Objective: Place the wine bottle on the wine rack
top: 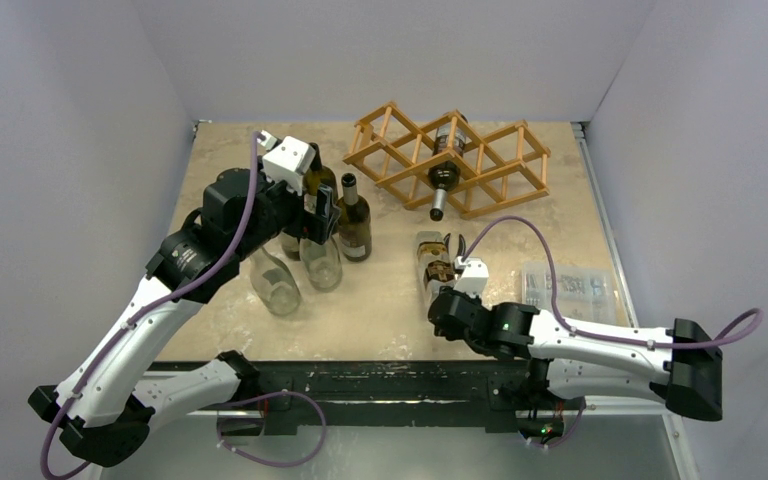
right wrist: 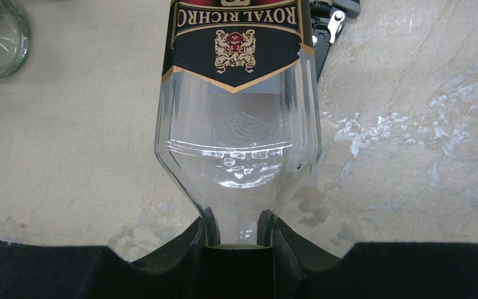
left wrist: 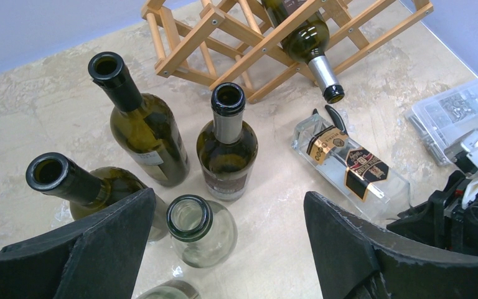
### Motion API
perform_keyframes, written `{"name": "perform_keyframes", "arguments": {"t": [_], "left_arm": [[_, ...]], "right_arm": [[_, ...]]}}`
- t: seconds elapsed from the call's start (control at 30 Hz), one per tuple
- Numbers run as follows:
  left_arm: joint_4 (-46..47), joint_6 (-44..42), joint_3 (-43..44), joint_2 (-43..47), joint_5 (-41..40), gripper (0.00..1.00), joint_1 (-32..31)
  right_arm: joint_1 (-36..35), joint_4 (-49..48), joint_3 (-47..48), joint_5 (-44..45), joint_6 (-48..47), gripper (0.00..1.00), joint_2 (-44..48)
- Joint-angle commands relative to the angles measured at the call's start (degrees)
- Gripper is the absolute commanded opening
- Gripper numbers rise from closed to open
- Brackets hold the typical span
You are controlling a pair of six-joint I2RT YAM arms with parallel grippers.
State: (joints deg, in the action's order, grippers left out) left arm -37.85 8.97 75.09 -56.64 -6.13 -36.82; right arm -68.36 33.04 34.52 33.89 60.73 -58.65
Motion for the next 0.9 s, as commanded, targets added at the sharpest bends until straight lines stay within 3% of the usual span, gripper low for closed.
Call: {"name": "perform_keyframes", "arguments": {"t": [0.0, 0.47, 0.87], "left_arm": [[1.33, 0.61, 0.24, 0.83, 0.31, 0.89, 0.09], [1.45, 0.53, 0.11, 0.44, -0.24, 0.88, 0.09], [1.46, 0.66, 0.03, -0.24, -0.15, 0.88, 0.14]], "right_arm": [[-0.02, -1.04, -1.0, 4.18, 3.31, 0.0, 6.4], [0.07, 3.92, 1.35, 11.97, 5.31, 0.0, 9.44], [6.06, -3.23, 1.44, 14.04, -4.29, 0.0, 12.48]]}}
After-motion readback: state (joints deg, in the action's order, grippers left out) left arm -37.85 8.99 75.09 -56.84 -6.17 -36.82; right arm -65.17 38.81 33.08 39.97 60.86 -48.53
